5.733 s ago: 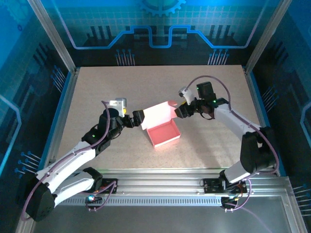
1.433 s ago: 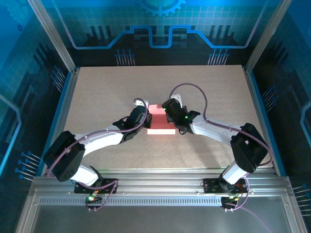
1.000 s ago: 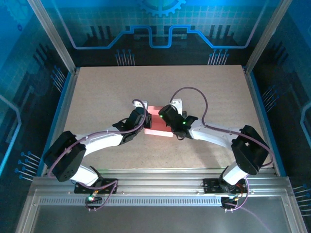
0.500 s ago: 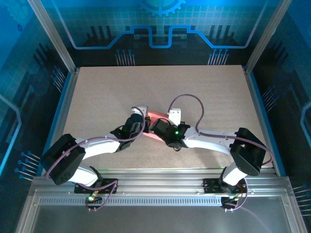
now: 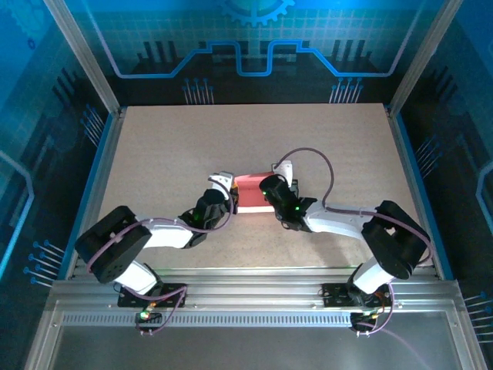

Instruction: Fold the paper box

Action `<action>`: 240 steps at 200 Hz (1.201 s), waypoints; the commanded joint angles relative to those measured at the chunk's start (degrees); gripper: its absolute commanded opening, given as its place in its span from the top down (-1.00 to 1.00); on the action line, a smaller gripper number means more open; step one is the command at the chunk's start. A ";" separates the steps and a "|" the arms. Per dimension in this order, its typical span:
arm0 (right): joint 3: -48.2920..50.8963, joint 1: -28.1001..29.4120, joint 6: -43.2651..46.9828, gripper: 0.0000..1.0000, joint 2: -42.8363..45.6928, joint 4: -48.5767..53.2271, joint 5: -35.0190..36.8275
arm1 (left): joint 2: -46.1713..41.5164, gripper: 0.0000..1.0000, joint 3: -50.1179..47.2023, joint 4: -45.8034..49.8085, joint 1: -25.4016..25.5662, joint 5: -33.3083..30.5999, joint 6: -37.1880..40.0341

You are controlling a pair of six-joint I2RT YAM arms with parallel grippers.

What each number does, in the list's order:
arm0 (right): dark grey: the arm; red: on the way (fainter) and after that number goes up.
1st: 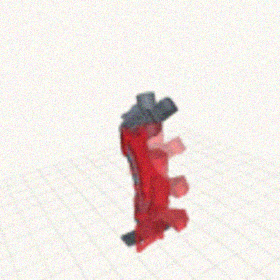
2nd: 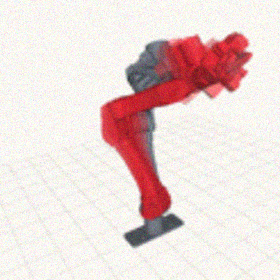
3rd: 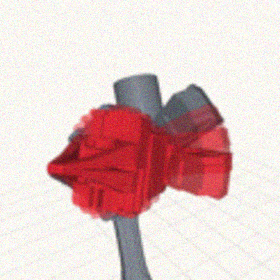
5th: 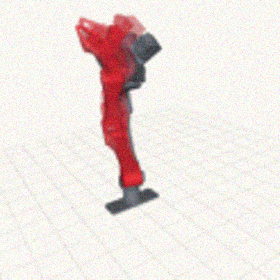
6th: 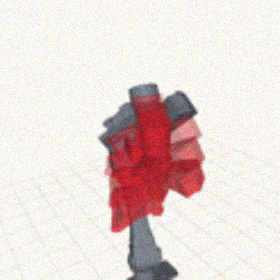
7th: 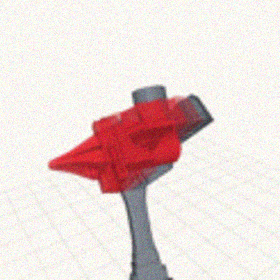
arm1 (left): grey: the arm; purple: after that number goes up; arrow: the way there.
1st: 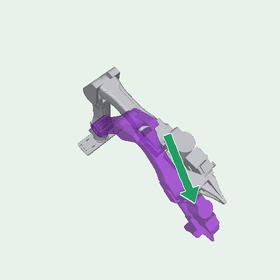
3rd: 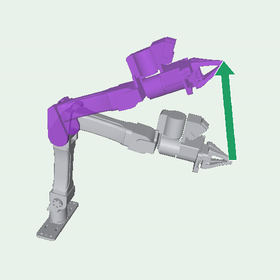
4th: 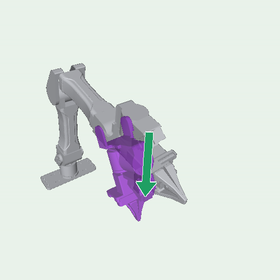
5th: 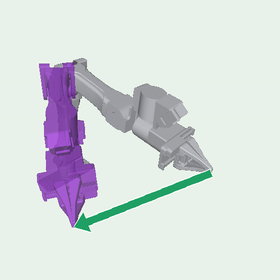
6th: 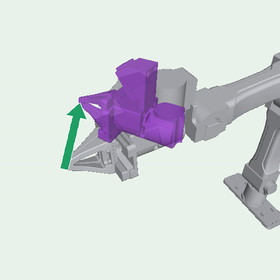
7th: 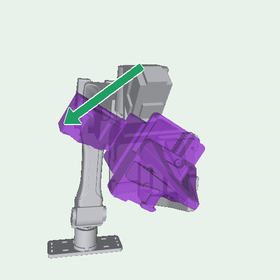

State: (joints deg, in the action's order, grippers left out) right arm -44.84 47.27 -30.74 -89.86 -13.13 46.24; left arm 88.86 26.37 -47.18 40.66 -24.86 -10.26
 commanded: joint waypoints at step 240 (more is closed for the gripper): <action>11.82 4.71 -5.43 0.53 -5.15 -13.46 0.39 | 19.87 1.00 -6.76 -33.12 6.34 -5.08 6.85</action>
State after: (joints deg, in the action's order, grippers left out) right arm -35.11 50.87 -36.77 -93.73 -23.99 48.82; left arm 105.84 20.29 -75.96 44.95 -30.41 -5.23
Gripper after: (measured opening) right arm 0.145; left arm 0.047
